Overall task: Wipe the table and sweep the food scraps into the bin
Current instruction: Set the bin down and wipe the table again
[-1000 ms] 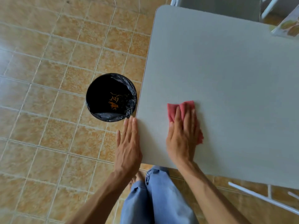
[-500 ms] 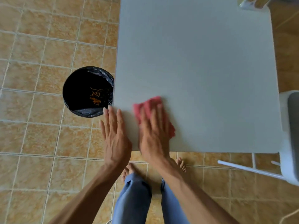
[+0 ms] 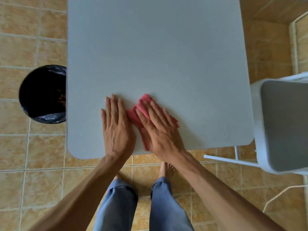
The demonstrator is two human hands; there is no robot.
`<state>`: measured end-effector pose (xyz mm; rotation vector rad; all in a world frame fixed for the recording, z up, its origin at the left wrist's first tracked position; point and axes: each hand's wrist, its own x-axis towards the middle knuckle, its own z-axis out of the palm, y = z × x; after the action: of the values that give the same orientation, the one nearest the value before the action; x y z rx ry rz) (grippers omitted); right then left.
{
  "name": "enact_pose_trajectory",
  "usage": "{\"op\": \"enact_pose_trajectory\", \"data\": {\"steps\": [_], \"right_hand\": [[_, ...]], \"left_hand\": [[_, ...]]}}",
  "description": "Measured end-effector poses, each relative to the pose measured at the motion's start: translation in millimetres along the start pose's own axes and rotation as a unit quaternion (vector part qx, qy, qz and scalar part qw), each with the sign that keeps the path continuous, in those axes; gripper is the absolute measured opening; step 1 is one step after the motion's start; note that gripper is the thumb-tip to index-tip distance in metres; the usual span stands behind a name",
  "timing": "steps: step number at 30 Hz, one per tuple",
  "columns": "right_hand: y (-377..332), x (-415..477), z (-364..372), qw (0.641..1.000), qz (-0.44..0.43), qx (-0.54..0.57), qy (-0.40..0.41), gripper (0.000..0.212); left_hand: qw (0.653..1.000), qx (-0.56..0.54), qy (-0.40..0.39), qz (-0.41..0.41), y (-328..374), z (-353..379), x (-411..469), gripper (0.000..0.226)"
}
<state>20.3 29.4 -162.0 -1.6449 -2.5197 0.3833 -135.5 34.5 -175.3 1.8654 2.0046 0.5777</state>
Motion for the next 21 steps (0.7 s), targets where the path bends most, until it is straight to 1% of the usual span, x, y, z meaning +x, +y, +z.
{"op": "enact_pose_trajectory", "data": {"steps": [1, 2, 3, 4, 5, 6, 7, 8, 9, 10, 11, 12, 13, 14, 17, 19, 21], "right_hand": [[17, -3, -3, 1.0, 0.016, -0.008, 0.005, 0.055], [29, -7, -4, 0.997, 0.072, -0.012, 0.029, 0.055], [35, -9, -4, 0.986, 0.157, -0.013, 0.063, 0.054], [32, -10, -3, 0.964, 0.247, -0.013, 0.097, 0.053], [23, -10, -1, 0.941, 0.316, -0.009, 0.119, 0.053], [14, -11, 2, 0.93, 0.346, -0.006, 0.126, 0.054], [7, -14, 5, 0.933, 0.339, -0.001, 0.118, 0.055], [7, -21, 5, 0.948, 0.303, 0.005, 0.1, 0.055], [13, -28, 3, 0.965, 0.248, 0.008, 0.08, 0.055], [28, -36, -1, 0.979, 0.192, 0.006, 0.064, 0.054], [46, -44, -6, 0.987, 0.155, 0.002, 0.053, 0.053], [64, -51, -10, 0.988, 0.149, -0.001, 0.049, 0.053], [82, -58, -14, 0.984, 0.172, -0.006, 0.054, 0.054], [98, -63, -17, 0.974, 0.217, -0.01, 0.062, 0.055], [129, -78, -24, 0.933, 0.35, -0.025, 0.082, 0.055], [143, -84, -28, 0.912, 0.396, -0.03, 0.103, 0.055], [153, -86, -28, 0.9, 0.422, -0.025, 0.11, 0.055]], "left_hand": [[1.0, 0.001, 0.003, 0.012, 7, 4, 3, 0.057], [1.0, 0.004, 0.001, 0.028, 16, 8, 5, 0.057], [0.999, 0.005, -0.006, 0.044, 25, 13, 7, 0.057], [0.998, 0.006, -0.015, 0.058, 35, 18, 8, 0.057], [0.997, 0.005, -0.022, 0.068, 45, 23, 8, 0.055], [0.997, 0.001, -0.031, 0.073, 55, 28, 7, 0.053], [0.997, 0.0, -0.038, 0.072, 63, 33, 7, 0.053], [0.997, 0.007, -0.045, 0.069, 67, 36, 7, 0.056], [0.996, 0.021, -0.049, 0.065, 68, 38, 6, 0.056], [0.996, 0.034, -0.048, 0.063, 67, 39, 6, 0.055], [0.996, 0.044, -0.045, 0.063, 65, 40, 6, 0.054], [0.996, 0.05, -0.043, 0.063, 64, 40, 6, 0.054], [0.996, 0.055, -0.043, 0.064, 65, 41, 6, 0.054], [0.995, 0.06, -0.045, 0.063, 66, 42, 5, 0.054], [0.995, 0.07, -0.061, 0.037, 72, 44, 4, 0.055], [0.995, 0.062, -0.07, 0.026, 82, 45, 3, 0.056], [0.993, 0.055, -0.084, 0.061, 100, 50, -1, 0.056]]}}
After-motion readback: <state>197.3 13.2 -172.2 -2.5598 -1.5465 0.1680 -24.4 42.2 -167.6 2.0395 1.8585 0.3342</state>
